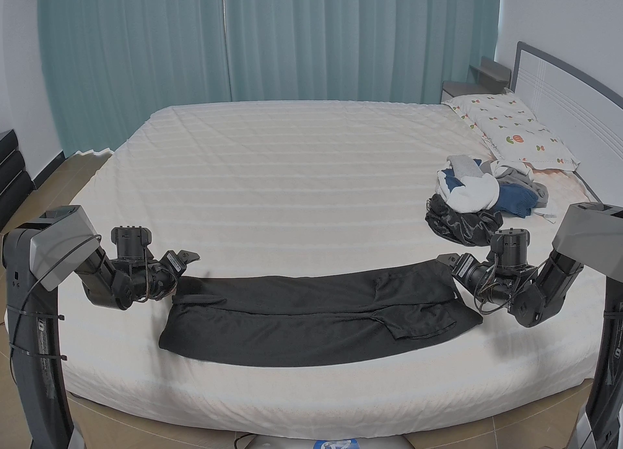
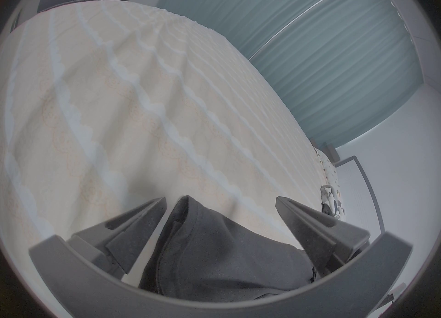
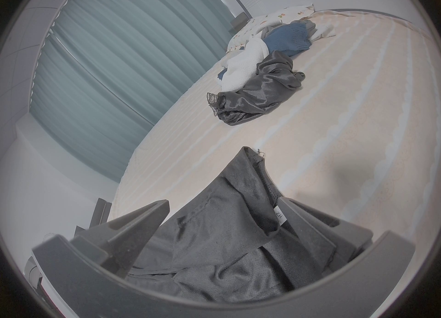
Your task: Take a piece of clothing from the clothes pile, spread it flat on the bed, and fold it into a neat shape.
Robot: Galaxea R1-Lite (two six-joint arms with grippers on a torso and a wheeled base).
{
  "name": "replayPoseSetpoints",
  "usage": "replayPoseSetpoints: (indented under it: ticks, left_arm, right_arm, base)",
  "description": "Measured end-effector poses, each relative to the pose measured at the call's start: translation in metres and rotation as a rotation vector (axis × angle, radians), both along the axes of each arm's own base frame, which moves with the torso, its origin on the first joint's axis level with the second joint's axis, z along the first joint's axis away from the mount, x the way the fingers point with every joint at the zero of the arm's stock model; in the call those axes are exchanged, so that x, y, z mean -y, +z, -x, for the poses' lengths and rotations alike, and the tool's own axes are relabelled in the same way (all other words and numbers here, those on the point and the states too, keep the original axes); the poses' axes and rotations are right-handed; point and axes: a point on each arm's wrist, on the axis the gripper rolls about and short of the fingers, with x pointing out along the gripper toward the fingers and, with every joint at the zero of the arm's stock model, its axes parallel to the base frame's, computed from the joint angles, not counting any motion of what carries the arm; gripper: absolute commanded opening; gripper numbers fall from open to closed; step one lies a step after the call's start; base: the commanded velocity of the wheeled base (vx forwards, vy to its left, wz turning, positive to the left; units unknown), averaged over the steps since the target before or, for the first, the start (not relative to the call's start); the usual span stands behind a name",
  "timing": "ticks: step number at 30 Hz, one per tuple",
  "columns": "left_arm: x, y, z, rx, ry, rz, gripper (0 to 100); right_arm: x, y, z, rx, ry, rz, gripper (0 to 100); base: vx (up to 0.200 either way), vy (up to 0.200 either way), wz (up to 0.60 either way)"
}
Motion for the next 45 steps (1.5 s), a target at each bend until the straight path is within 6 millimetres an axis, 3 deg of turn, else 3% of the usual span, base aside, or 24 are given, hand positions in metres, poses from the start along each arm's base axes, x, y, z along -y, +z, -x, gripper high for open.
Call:
replayPoseSetpoints:
  ticks: [20,38,39,45]
  left_arm:
    - [-0.011,-0.001,-0.010,0.015,0.189,-0.026,0]
    - [-0.013,-0.004,-0.013,0.018,0.193,-0.027,0]
    - [-0.013,-0.004,-0.013,0.018,0.194,-0.027,100]
    - [-0.013,-0.004,-0.013,0.016,0.195,-0.026,100]
  right_arm:
    - [0.002,-0.003,-0.002,-0.003,-0.006,-0.001,100]
    - [0.015,-0.003,-0.017,0.014,-0.055,-0.051,100]
    - [0.015,-0.003,-0.019,0.017,-0.051,-0.059,100]
    - [0.014,-0.009,-0.035,0.035,-0.023,-0.087,100]
  base:
    - [0.000,0.000,0.00]
    - [0.000,0.000,0.00]
    - [0.000,0.000,0.00]
    - [0.000,0.000,0.00]
